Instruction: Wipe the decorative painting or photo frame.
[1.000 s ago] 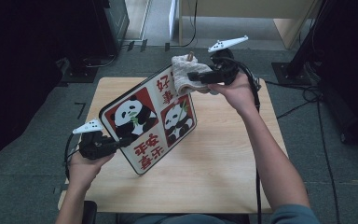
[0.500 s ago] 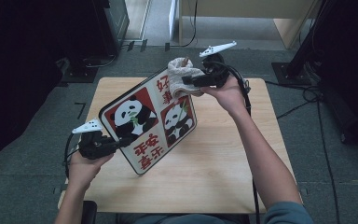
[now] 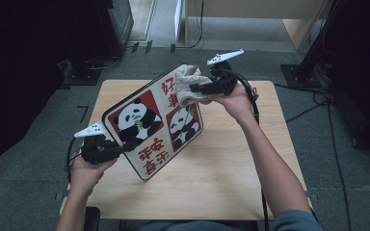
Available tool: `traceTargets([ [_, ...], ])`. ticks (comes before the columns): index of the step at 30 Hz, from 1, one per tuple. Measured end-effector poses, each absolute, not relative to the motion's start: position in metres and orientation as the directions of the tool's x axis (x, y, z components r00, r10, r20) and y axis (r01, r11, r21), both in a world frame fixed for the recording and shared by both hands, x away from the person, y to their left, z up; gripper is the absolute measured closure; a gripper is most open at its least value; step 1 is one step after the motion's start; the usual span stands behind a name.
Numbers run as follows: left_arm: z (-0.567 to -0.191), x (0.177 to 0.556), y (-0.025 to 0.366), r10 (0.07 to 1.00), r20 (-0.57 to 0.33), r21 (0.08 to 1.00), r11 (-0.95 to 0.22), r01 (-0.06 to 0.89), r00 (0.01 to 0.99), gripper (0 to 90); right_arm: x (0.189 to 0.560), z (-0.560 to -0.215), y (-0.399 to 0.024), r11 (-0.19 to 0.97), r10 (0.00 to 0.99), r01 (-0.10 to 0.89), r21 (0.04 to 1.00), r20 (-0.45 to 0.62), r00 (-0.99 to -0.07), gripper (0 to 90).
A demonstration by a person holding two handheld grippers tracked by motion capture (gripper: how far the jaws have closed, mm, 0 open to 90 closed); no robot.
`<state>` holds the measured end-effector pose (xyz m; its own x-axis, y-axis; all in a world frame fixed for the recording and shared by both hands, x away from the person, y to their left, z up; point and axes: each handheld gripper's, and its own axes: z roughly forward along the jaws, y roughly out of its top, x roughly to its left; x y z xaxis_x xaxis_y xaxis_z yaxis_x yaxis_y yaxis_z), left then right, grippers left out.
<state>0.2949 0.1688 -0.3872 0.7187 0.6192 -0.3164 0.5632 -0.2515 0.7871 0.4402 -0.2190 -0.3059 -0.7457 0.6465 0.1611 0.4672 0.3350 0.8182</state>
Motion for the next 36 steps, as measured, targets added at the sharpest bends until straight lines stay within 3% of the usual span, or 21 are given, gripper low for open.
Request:
traceTargets([
  [36,-0.387,0.294,0.169,0.618,-0.309,0.789,-0.257,0.558,0.723,79.8,0.434,-0.344,-0.222,0.351,0.648,0.509,0.786,0.189,-0.738,56.0],
])
